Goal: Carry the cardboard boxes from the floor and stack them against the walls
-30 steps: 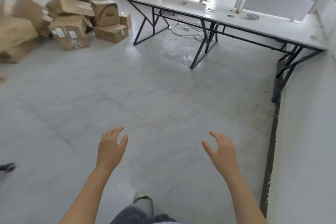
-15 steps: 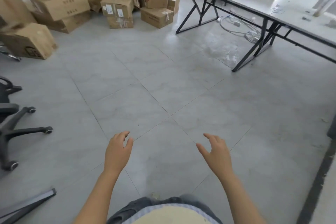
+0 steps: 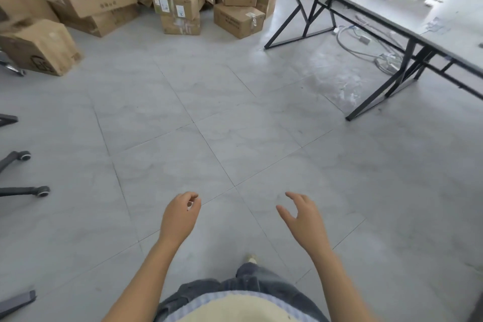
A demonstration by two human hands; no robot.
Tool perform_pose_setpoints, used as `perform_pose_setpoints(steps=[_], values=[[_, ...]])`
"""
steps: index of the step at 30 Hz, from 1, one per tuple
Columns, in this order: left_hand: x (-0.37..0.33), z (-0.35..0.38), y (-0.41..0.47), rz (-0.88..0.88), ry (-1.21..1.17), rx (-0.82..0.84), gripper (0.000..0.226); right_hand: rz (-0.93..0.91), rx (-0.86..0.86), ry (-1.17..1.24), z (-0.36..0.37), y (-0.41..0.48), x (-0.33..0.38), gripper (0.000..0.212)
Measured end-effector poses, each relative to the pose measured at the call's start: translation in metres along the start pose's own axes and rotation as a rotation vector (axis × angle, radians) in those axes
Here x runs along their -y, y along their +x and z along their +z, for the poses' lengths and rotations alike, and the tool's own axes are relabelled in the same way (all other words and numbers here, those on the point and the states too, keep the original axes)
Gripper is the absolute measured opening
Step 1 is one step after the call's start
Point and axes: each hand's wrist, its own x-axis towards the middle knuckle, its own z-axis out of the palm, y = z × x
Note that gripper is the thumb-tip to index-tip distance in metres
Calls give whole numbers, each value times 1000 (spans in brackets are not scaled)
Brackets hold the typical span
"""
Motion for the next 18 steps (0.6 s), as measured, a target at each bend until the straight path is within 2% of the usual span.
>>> perform_pose_setpoints(steps=[4, 7, 12, 18], values=[[-57, 20, 45, 85, 108, -17, 31, -10, 35, 28, -31, 72, -6, 46], [-56, 25, 64, -27, 149, -12, 32, 8, 149, 39, -28, 115, -4, 45], [-39, 14, 118, -230, 81, -84, 30, -44, 347, -38, -6, 196, 20, 46], [-41, -37, 245, -300, -44, -215, 25, -177, 384, -93, 6, 338, 106, 44]])
